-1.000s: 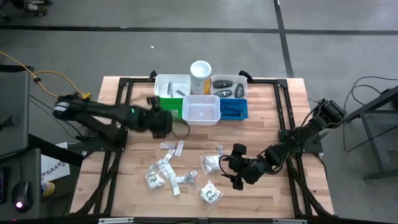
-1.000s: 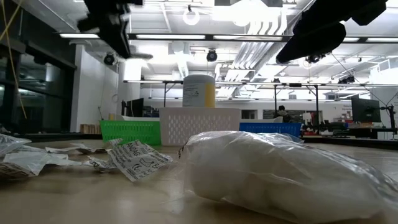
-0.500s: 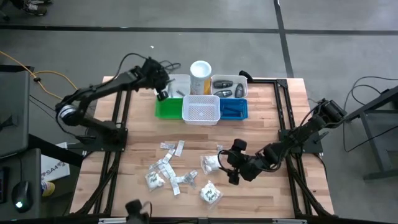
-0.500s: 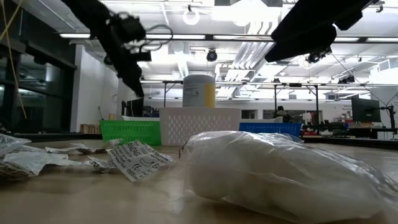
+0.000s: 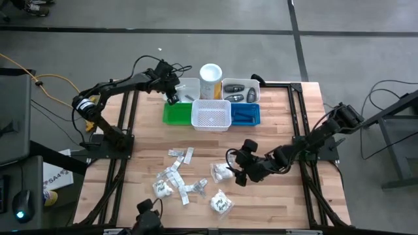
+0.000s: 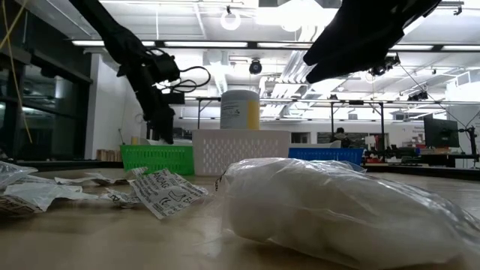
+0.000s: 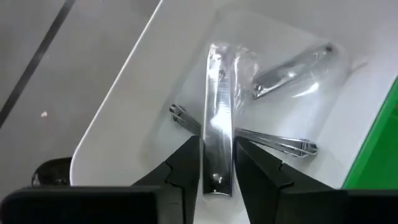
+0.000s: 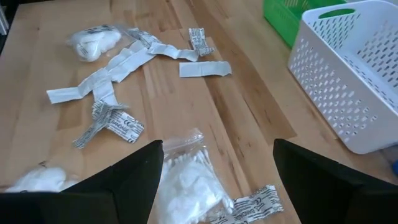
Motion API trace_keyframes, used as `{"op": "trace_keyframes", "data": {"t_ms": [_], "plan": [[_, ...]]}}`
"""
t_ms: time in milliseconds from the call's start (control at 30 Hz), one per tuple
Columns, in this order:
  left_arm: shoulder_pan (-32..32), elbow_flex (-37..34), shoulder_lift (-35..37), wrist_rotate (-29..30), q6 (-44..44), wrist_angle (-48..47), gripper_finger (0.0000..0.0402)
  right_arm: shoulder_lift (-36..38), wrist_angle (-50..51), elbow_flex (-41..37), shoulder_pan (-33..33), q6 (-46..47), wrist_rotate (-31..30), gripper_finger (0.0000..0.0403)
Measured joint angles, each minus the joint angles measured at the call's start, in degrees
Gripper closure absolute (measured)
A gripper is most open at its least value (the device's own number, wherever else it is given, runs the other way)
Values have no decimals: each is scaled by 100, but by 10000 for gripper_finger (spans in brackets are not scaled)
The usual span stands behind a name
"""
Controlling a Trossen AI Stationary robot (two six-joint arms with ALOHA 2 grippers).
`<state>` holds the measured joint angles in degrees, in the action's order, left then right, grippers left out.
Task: Pick & Place Travel size toiletries
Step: Put the silver nail cutter into the top left white bin, then put the white cotton pack into the bottom white bin
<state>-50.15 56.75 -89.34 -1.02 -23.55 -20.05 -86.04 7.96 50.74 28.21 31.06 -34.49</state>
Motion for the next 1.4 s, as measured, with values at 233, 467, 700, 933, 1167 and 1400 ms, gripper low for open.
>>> {"op": "trace_keyframes", "data": {"t_ms": [233,467,700,933,1167,1400], "plan": [[86,4,170,-122,136,-117,293,0,-2,0,-23,-89,9,106],[288,17,997,-406,850,-1464,292,0,18,0,-10,-89,27,106],[1719,0,1943,-235,1755,-3213,291,0,251,0,-10,-132,25,106],[3982,-107,2585,516,3558,-3811,291,0,414,0,-10,-137,45,106],[6118,-570,2766,715,5926,-3851,291,0,453,0,-10,-257,245,106],[7860,-917,2539,720,7032,-3296,291,0,497,0,-10,-430,316,106]]}}
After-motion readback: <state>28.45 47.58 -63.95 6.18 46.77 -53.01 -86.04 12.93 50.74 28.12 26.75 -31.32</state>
